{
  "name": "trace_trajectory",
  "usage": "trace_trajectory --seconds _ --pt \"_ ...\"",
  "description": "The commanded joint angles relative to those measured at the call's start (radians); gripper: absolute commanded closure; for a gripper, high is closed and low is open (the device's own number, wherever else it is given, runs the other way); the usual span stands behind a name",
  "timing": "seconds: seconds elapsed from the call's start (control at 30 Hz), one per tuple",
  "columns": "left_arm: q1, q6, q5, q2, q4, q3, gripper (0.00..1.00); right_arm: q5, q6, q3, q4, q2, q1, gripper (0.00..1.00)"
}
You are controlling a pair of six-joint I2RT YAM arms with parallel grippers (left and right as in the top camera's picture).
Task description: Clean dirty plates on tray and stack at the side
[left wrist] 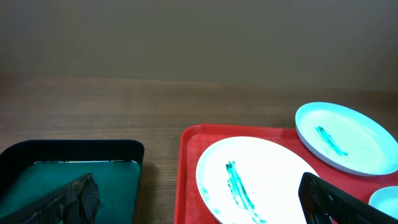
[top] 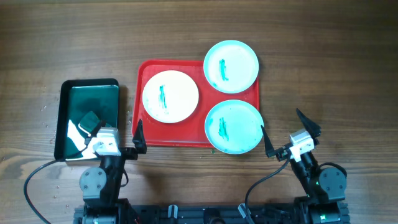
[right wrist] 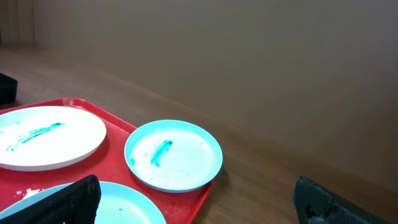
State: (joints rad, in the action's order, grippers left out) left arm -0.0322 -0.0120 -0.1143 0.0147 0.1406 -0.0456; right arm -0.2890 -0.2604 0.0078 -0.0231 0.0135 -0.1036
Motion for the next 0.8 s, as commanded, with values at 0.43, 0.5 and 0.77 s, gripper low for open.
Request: trace_trajectory --seconds 0.43,0.5,0.77 --pt "0.006 0.016 0.003 -0.008 -0.004 0.008 0.0 -0.019 -0.164 -0.002 -0.005 -0.002 0.005 0.0" --pt "0.006 0.016 0.003 -0.008 -0.004 0.008 0.0 -0.018 -0.237 -0.002 -0.003 -0.002 0.005 0.0" --pt "0.006 0.016 0.003 -0.008 -0.005 0.008 0.0 -0.03 -0.306 -0.002 -0.003 -0.002 0.005 0.0"
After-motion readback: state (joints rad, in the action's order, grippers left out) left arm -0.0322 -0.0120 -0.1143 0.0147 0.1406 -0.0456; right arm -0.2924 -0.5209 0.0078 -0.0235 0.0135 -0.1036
